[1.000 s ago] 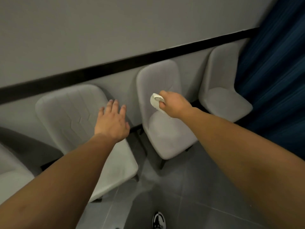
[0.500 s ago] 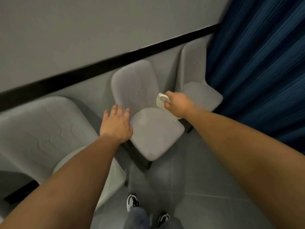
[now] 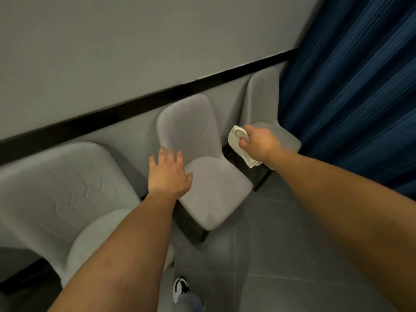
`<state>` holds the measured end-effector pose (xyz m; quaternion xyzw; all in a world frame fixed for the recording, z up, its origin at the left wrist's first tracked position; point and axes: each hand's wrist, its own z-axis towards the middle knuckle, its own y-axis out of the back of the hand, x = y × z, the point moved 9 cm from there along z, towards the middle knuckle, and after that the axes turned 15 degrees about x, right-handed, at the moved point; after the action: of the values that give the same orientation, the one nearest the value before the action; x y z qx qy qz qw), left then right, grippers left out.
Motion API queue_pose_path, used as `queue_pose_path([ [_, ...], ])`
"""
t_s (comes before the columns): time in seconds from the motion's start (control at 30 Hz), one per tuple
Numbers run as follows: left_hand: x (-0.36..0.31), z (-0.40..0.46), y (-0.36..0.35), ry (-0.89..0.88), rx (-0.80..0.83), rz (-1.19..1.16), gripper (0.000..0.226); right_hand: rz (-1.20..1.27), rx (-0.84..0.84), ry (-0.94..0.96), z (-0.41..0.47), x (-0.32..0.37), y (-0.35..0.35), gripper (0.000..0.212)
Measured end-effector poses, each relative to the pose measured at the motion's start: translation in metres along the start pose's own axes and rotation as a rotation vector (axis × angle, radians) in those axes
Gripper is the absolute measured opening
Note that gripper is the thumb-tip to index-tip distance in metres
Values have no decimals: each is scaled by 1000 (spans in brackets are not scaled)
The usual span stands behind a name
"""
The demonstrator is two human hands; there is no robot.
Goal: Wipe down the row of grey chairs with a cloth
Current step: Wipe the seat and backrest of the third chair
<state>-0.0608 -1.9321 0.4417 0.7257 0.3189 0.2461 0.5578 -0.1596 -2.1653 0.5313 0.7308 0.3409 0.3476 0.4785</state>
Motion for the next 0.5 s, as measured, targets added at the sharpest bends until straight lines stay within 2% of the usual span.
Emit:
queue_pose_path([
  [0.23, -12, -21, -4, -8, -59, 76, 81, 13, -20, 91, -12, 4, -36, 23],
  [0.37, -35, -26, -7, -68, -40, 107, 80, 40, -37, 111, -17, 5, -40, 24],
  [0.5, -33, -9, 0, -57, -67, 78, 81, 25, 3, 121, -1, 12, -35, 23],
])
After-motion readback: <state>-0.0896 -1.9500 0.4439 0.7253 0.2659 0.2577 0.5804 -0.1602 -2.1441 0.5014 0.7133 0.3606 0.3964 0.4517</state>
